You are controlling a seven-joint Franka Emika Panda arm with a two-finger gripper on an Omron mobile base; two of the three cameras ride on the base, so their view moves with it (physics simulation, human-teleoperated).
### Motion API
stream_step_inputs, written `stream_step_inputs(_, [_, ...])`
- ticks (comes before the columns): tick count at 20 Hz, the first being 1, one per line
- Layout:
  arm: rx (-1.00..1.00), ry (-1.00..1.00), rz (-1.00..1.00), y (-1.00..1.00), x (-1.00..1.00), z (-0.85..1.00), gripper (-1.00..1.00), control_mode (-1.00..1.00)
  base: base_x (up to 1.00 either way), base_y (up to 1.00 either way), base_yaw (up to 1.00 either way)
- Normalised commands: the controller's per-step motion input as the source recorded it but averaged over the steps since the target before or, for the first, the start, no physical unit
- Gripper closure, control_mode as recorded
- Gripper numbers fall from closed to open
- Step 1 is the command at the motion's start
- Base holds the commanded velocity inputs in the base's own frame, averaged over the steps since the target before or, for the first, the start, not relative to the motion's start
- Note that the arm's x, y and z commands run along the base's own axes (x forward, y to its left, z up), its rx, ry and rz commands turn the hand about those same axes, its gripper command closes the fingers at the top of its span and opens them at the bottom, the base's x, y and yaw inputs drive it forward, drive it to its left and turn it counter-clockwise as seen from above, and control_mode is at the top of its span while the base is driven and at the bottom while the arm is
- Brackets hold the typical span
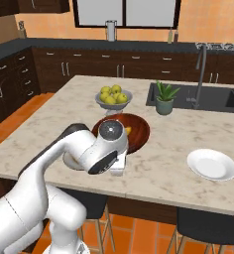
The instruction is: Pick the chicken drumstick and corn from their plates and place them in the bowl. Then put the bowl in the fridge.
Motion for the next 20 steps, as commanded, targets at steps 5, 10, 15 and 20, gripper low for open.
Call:
stream_step_inputs(5, [0.1, 0.03, 0.0, 0.16, -0.29, 0.3, 1.0, 1.0, -0.26, 0.08, 0.0])
stream_step_inputs(10, [0.0, 0.0, 0.0, 0.0, 0.0, 0.0, 1.0, 1.0, -0.96, -0.13, -0.02])
stream_step_inputs(15, [0.0, 0.0, 0.0, 0.0, 0.0, 0.0, 1.0, 1.0, -0.47, -0.75, -0.42])
stream_step_inputs(20, [0.0, 0.0, 0.0, 0.0, 0.0, 0.0, 1.0, 1.0, 0.0, -0.04, -0.97])
